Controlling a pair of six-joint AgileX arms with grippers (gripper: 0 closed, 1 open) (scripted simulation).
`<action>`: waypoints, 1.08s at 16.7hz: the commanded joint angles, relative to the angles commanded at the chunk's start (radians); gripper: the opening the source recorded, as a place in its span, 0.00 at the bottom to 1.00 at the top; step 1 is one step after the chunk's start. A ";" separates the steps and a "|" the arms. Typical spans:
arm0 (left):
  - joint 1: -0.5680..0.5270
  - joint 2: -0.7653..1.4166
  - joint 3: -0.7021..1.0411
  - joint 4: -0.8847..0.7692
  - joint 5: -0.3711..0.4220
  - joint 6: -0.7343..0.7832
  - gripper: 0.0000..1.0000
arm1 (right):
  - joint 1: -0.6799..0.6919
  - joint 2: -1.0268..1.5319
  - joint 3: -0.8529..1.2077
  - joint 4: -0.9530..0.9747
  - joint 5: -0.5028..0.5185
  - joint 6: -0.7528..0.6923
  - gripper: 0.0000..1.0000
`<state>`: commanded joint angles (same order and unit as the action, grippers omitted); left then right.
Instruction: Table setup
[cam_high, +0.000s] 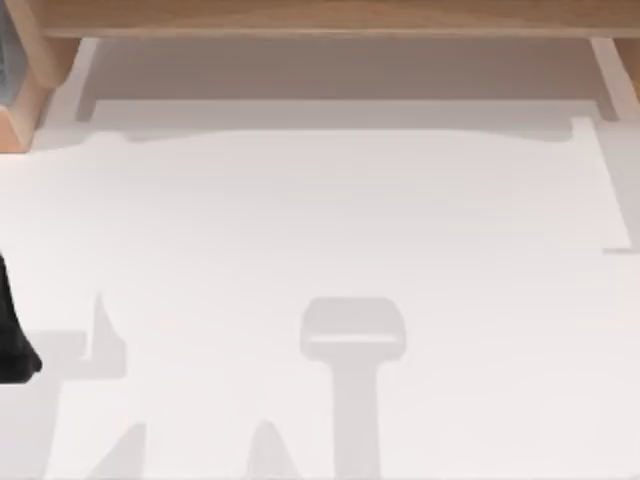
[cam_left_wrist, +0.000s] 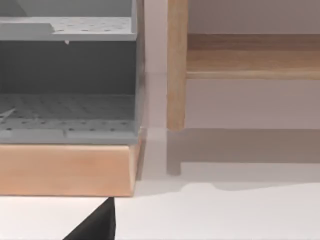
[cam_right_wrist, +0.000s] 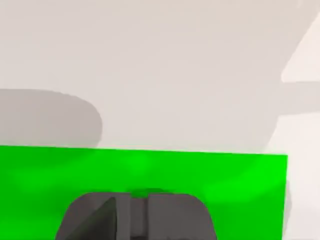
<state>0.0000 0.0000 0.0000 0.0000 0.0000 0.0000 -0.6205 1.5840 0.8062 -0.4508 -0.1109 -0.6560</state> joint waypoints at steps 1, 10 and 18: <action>0.000 0.000 0.000 0.000 0.000 0.000 1.00 | -0.012 0.006 -0.009 0.065 -0.016 -0.027 1.00; 0.000 0.000 0.000 0.000 0.000 0.000 1.00 | -0.136 0.128 -0.158 0.838 -0.219 -0.353 1.00; 0.000 0.000 0.000 0.000 0.000 0.000 1.00 | -0.184 0.296 -0.303 1.563 -0.432 -0.667 1.00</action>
<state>0.0000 0.0000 0.0000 0.0000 0.0000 0.0000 -0.8041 1.8802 0.5033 1.1123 -0.5429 -1.3229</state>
